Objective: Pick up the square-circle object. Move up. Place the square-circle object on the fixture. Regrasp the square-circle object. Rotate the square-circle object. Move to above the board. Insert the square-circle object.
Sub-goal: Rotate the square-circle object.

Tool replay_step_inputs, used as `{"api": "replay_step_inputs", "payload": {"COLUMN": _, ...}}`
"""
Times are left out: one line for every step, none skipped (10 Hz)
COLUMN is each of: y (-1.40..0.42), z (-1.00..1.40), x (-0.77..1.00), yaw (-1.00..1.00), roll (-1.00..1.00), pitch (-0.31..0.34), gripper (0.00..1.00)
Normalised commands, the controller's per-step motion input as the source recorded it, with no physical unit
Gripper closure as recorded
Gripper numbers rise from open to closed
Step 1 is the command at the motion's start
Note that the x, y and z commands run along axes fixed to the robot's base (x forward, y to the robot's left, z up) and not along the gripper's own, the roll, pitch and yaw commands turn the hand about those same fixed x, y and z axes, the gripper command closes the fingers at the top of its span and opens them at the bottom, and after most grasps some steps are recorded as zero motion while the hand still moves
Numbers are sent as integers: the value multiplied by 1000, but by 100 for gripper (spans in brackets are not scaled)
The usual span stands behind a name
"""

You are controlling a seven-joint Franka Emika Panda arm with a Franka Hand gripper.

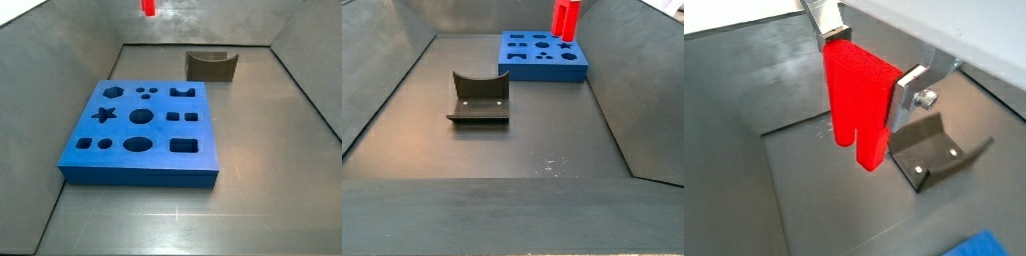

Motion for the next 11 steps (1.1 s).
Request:
{"api": "replay_step_inputs", "payload": {"y": 19, "z": 17, "x": -38, "yaw": -1000, "roll": -36, "pitch": 16, "gripper": 100}}
{"api": "replay_step_inputs", "payload": {"y": 18, "z": 18, "x": -36, "yaw": -1000, "roll": -39, "pitch": 17, "gripper": 100}}
{"api": "replay_step_inputs", "payload": {"y": 18, "z": 18, "x": -35, "yaw": -1000, "roll": -40, "pitch": 17, "gripper": 100}}
{"api": "replay_step_inputs", "payload": {"y": 18, "z": 19, "x": -34, "yaw": -1000, "roll": -44, "pitch": 19, "gripper": 100}}
{"api": "replay_step_inputs", "payload": {"y": 18, "z": 19, "x": -33, "yaw": -1000, "roll": -48, "pitch": 21, "gripper": 100}}
{"api": "replay_step_inputs", "payload": {"y": 18, "z": 19, "x": -33, "yaw": -1000, "roll": -52, "pitch": 22, "gripper": 100}}
{"api": "replay_step_inputs", "payload": {"y": 18, "z": 20, "x": -32, "yaw": -1000, "roll": -58, "pitch": 24, "gripper": 100}}
{"api": "replay_step_inputs", "payload": {"y": 17, "z": 20, "x": -32, "yaw": -1000, "roll": -63, "pitch": 26, "gripper": 100}}
{"api": "replay_step_inputs", "payload": {"y": 17, "z": 21, "x": -31, "yaw": -1000, "roll": -71, "pitch": 30, "gripper": 100}}
{"api": "replay_step_inputs", "payload": {"y": 17, "z": 21, "x": -31, "yaw": -1000, "roll": -76, "pitch": 32, "gripper": 100}}
{"api": "replay_step_inputs", "payload": {"y": 17, "z": 22, "x": -30, "yaw": -1000, "roll": -90, "pitch": 37, "gripper": 100}}
